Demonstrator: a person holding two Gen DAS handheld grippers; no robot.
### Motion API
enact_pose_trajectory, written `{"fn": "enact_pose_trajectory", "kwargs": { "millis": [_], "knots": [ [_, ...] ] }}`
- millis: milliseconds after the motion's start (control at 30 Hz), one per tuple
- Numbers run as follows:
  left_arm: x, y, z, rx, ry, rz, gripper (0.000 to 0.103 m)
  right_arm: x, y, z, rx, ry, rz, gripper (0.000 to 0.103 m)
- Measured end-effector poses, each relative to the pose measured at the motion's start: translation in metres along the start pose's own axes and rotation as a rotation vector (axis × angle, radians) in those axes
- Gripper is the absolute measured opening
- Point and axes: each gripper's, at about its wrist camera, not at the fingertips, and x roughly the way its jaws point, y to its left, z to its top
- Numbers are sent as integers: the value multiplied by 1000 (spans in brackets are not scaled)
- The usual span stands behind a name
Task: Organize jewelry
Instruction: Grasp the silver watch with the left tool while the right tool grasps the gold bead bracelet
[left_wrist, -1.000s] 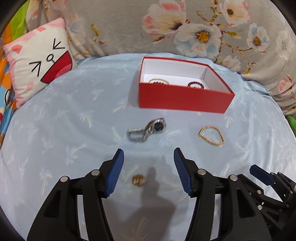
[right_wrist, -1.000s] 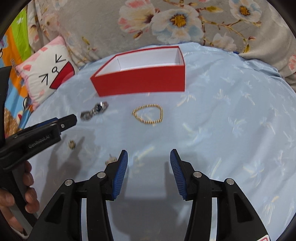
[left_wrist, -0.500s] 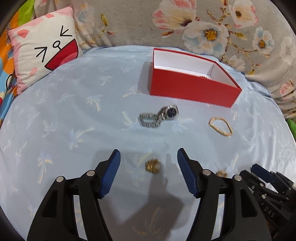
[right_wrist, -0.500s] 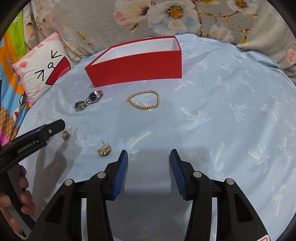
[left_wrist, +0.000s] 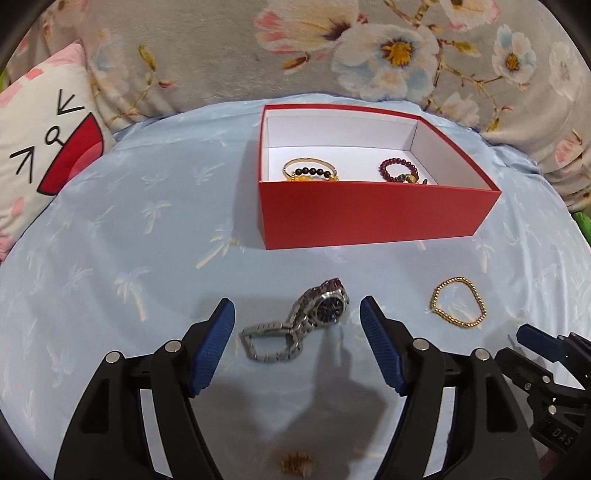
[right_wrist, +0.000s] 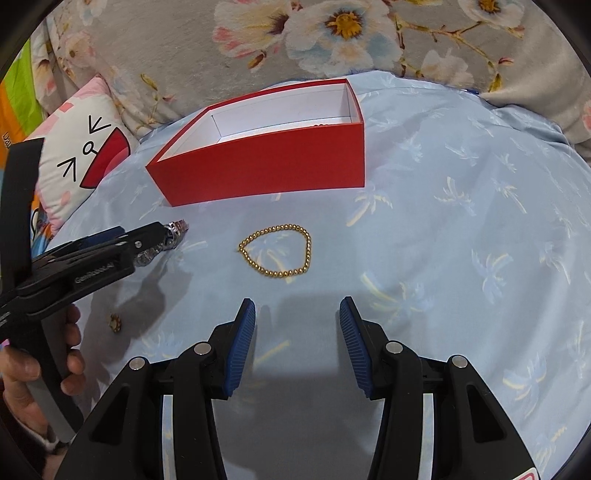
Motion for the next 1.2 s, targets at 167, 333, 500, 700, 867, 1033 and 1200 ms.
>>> {"fn": "enact_pose_trajectory", "kwargs": {
  "millis": [167,333,500,700,867,1033,1200],
  "knots": [
    [16,-2,2,9,26,-15,66,10,2,9,-6,6,0,47],
    [19,-6,-2,23,33,-24,40,17,4,16,-11,7,2,47],
    [15,-10,-8,8,27,-49,12,23,4,20,-11,13,8,44],
    [12,-9,-11,-40,22,-68,9,30,8,27,-24,13,6,38],
    [11,-7,-12,-60,21,-70,9,35,4,36,-7,11,-3,31],
    [11,-6,-12,-58,21,-68,9,45,5,41,-27,19,-43,17],
    [12,-7,-12,-52,22,-62,9,46,10,40,-63,5,-84,4]
  ]
}}
